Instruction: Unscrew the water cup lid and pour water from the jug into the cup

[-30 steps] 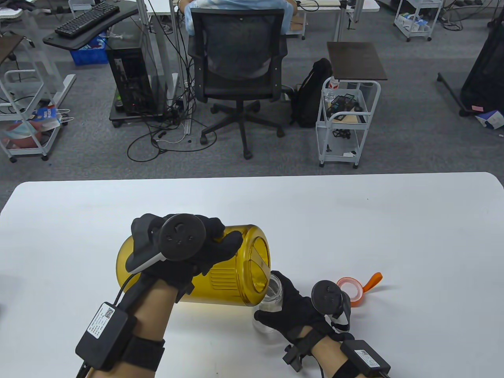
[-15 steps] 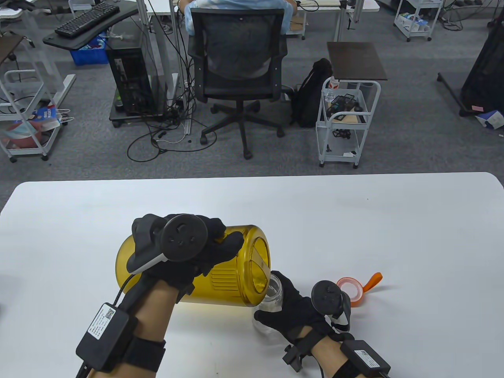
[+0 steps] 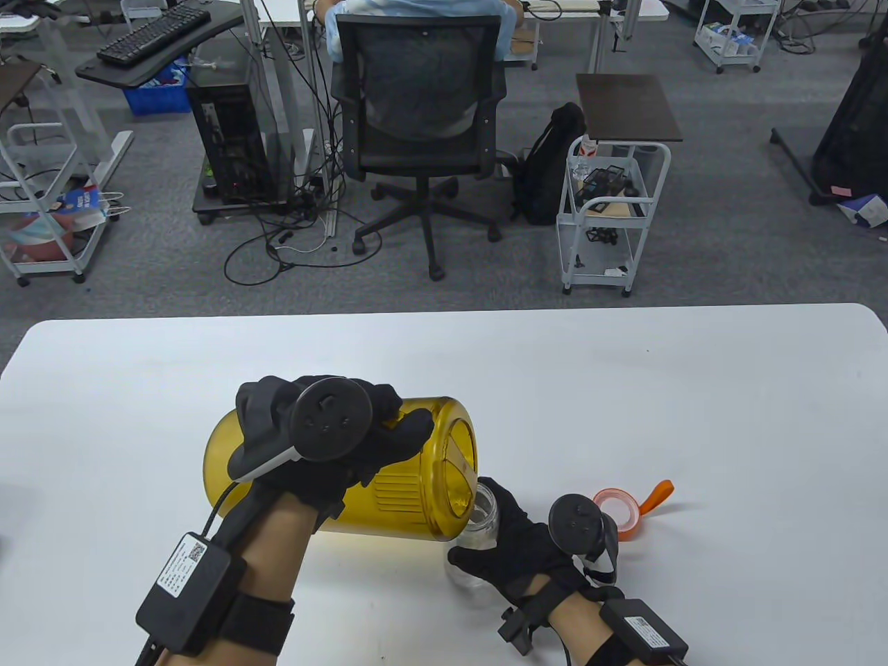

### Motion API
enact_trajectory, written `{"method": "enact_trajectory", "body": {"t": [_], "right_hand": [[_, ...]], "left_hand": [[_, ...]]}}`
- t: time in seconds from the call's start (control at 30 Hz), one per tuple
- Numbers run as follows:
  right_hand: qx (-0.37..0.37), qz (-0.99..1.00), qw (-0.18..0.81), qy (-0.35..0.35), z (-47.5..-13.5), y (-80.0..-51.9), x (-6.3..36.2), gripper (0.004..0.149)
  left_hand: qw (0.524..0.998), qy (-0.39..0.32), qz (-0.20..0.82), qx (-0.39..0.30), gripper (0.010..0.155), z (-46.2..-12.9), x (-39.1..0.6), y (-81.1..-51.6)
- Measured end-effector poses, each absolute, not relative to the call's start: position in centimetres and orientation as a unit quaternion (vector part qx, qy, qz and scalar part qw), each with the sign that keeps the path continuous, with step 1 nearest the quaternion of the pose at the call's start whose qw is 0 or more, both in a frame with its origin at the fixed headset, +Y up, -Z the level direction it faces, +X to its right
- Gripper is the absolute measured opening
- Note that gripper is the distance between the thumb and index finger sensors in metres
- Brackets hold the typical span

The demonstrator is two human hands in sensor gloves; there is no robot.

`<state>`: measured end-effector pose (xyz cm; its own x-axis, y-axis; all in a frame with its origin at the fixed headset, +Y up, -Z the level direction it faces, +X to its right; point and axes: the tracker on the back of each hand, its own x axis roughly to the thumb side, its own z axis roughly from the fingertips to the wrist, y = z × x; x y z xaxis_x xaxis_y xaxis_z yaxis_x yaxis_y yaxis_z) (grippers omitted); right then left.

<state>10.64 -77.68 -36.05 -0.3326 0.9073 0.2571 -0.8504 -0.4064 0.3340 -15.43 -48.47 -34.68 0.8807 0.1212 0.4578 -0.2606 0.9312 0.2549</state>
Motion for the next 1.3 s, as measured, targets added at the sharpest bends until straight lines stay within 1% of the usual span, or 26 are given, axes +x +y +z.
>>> {"method": "enact_trajectory", "body": {"t": [1.3], "right_hand": [[0.204, 0.815, 0.538, 0.069, -36.06, -77.66, 10.67, 0.105]], "left_hand": [[0.956, -0.223, 0.099, 0.16, 0.069, -34.33, -15.36, -48.37]]}}
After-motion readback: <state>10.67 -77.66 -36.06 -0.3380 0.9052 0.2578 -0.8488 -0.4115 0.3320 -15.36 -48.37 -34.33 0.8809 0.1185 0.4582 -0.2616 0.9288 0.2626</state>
